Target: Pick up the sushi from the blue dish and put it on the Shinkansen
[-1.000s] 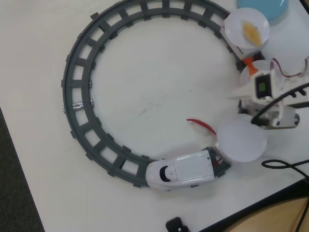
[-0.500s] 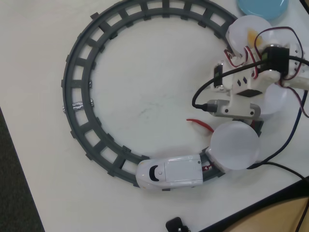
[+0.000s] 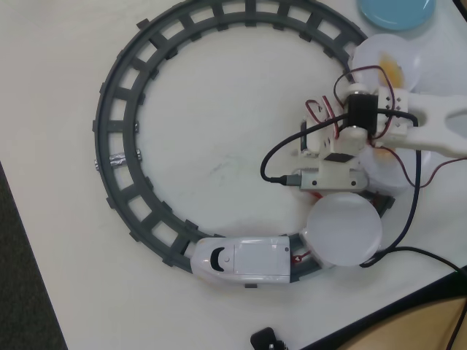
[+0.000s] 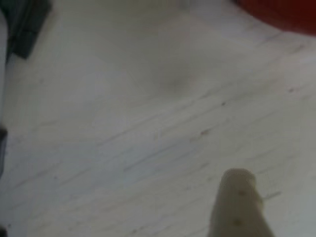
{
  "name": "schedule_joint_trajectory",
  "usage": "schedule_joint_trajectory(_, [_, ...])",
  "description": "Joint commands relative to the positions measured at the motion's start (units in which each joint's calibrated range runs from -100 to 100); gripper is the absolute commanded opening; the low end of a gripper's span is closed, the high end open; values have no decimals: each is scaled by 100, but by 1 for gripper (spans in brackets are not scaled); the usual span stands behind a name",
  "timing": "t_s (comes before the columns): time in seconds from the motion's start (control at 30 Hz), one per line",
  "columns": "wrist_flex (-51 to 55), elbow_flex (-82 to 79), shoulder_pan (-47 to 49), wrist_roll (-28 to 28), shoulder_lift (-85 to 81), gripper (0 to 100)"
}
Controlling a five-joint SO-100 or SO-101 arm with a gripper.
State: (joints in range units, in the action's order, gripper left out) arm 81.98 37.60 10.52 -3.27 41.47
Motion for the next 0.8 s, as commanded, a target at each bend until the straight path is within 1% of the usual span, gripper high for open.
schedule_joint_trajectory(0.0, [99,442,128,-30,-43,16])
schedule_joint_trajectory(0.13, [151,594,330,-14,-43,17])
schedule_joint_trajectory(0.4, [99,621,630,33,41,34])
schedule_joint_trajectory(0.57, [-38,630,700,-46,157,35])
schedule_joint_trajectory(0.67, [-63,612,806,-261,341,35])
schedule_joint_trajectory(0.77, [-46,639,806,-308,458,35])
